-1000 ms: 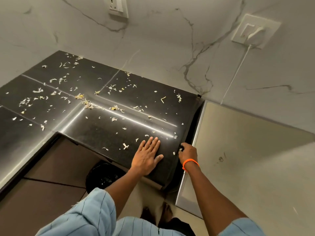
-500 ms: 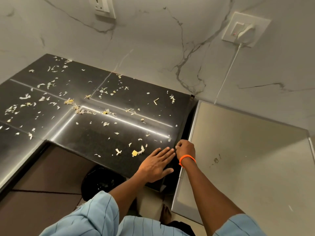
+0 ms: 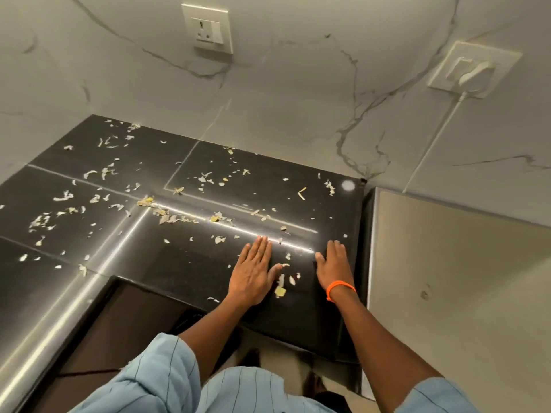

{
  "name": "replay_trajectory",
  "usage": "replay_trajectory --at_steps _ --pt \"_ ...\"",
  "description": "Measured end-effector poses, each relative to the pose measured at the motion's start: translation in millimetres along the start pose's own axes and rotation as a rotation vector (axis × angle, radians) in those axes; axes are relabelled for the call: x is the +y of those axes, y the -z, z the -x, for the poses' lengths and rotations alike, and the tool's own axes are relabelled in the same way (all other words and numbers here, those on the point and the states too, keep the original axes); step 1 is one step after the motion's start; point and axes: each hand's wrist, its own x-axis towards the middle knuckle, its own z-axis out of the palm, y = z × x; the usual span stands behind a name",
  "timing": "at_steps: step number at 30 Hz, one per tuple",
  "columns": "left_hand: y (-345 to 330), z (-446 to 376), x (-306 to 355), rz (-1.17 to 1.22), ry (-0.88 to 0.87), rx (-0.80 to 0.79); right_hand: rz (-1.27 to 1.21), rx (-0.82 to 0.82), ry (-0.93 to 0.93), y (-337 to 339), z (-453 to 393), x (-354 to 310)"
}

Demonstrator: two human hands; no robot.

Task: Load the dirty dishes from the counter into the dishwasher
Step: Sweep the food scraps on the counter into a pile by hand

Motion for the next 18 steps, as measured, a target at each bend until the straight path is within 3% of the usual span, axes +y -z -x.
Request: replay_trajectory --at_steps 3,5,7,9,11,14,18 --pt "-1 15 -24 0.006 -0.039 -0.015 0.138 0.058 0.032 -40 16 -16" --pt "-6 28 -32 0.001 -0.139 -0.039 0.067 0.035 0.103 -62 22 -42" --pt "-15 41 -33 -0.041 -0.341 -0.05 -0.183 -0.091 0.128 -71 23 -78" --pt "-24 54 -25 -0.073 -0.519 -0.042 -0.602 -0.225 0.026 -61 22 -107" --pt "-31 57 -17 -0.04 -0.627 -0.059 -0.831 -0.153 -0.064 -41 18 -117" --pt "-33 43 -5 -0.043 -0.688 -0.104 -0.723 0.047 -0.104 -12 11 -100" --pt "-27 12 -14 -0.043 -0.597 -0.131 -0.458 0.111 -0.122 5 -3 -46"
